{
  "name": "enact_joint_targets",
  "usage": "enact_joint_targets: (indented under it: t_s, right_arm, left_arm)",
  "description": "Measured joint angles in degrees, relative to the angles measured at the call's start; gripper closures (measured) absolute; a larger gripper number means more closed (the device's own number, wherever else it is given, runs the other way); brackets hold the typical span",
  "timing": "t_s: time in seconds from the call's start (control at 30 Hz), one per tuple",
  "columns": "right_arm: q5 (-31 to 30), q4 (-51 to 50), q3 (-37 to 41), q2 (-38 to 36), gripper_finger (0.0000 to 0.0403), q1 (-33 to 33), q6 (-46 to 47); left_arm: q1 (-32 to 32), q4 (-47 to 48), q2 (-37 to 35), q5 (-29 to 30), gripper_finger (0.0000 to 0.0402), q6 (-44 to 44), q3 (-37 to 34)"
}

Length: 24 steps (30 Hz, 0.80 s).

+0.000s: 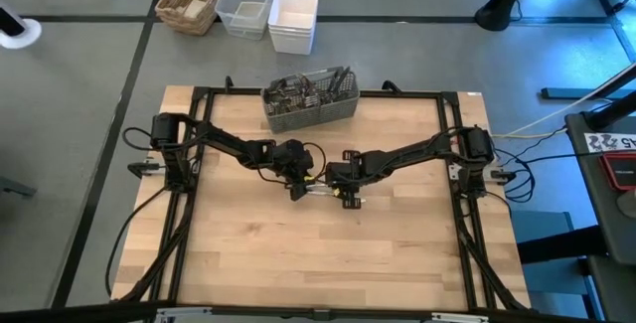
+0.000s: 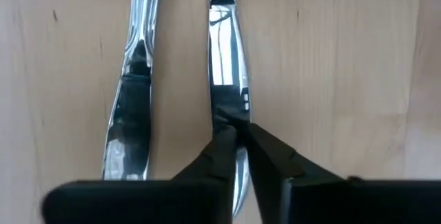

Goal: Sort silverware
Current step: Put the silver knife into the silverware rack

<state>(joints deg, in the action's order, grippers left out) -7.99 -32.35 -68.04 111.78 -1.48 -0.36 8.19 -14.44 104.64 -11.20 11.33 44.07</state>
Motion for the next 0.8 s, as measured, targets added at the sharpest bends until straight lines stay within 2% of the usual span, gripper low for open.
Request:
enact_joint_targets:
  t_s: [0.23, 0.37, 0.53, 0.8]
  right_arm:
    - [0.0, -1.77, -2.6, 0.25, 0.0283, 0.07, -0.15]
    - [-0.04, -1.51, -2.74, 0.25, 0.0254, 0.06, -0.2]
    - [1.71, -0.54, -1.76, 0.05, 0.0242, 0.07, -0.17]
    - [3.04, -0.52, -1.7, 0.03, 0.025, 0.04, 0.04]
  left_arm:
    - [0.02, 0.63, -0.04, 0.09, 0.0396, -0.59, 0.0]
    - [0.04, 0.68, -0.04, 0.46, 0.0396, -1.18, 0.0]
    - [0.04, 0.46, -0.04, 0.64, 0.0396, -0.98, -0.03]
    - [0.02, -3.07, 0.25, 0.78, 0.0396, -0.81, -0.15]
